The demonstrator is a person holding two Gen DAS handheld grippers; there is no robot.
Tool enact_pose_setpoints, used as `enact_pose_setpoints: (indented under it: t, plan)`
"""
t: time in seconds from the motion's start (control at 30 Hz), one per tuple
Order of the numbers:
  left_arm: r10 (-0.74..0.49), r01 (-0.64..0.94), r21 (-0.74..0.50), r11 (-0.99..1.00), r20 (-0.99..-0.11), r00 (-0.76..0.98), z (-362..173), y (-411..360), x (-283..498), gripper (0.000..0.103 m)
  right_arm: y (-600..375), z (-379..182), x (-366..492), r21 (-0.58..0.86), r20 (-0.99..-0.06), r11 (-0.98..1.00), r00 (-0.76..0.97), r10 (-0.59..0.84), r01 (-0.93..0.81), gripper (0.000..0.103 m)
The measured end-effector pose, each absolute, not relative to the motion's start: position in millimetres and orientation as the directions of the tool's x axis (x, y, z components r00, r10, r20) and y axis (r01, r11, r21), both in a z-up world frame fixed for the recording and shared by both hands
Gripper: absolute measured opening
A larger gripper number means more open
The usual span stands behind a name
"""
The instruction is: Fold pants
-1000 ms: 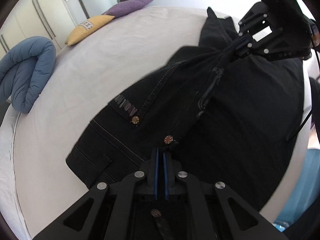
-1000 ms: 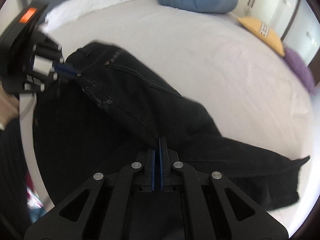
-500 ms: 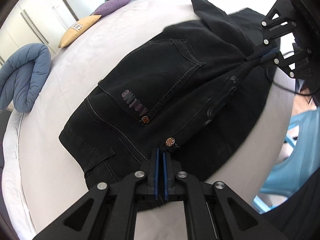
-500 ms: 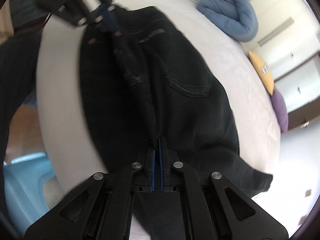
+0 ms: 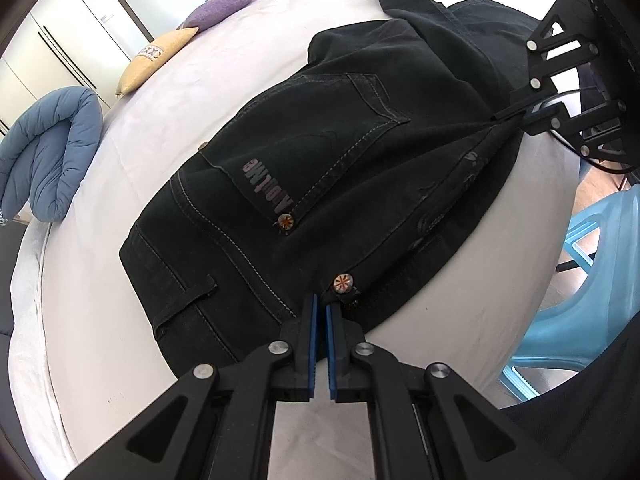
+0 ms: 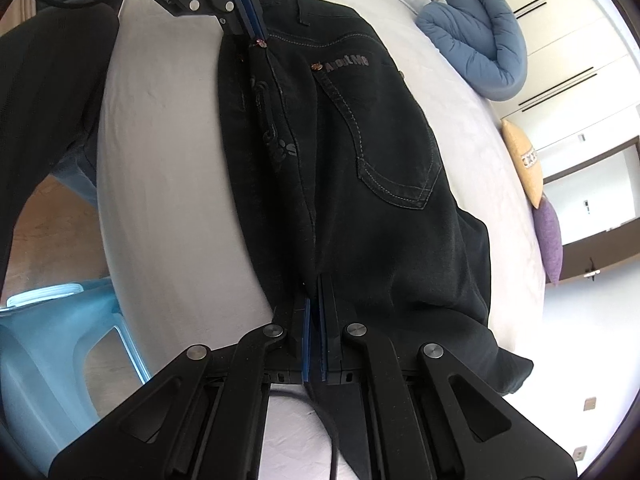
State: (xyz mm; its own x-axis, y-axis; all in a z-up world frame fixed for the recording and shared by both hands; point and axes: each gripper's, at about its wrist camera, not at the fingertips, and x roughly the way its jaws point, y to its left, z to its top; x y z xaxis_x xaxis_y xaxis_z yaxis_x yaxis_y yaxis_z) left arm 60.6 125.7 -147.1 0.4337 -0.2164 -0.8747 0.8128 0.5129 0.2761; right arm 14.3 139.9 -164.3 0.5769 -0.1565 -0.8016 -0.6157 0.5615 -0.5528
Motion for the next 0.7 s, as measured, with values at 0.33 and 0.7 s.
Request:
enact_pose_setpoints:
  t: [0.33, 0.7]
  plan:
    - [-0.207, 0.807, 0.287, 0.516, -0.873, 0.443, -153.8, 130.6, 50.8, 0.004, 128.1, -157.4, 9.0, -0.547, -0.807, 0.558, 0.57, -0.154, -0.624, 0.002]
    - [-0.139, 0.752, 0.329, 0.571, -0.864, 0.484, -115.6, 142.6, 45.2, 0.064, 121.2, -165.1, 21.2, -0.508, -0.816, 0.673, 0.551, -0.177, -0.537, 0.004]
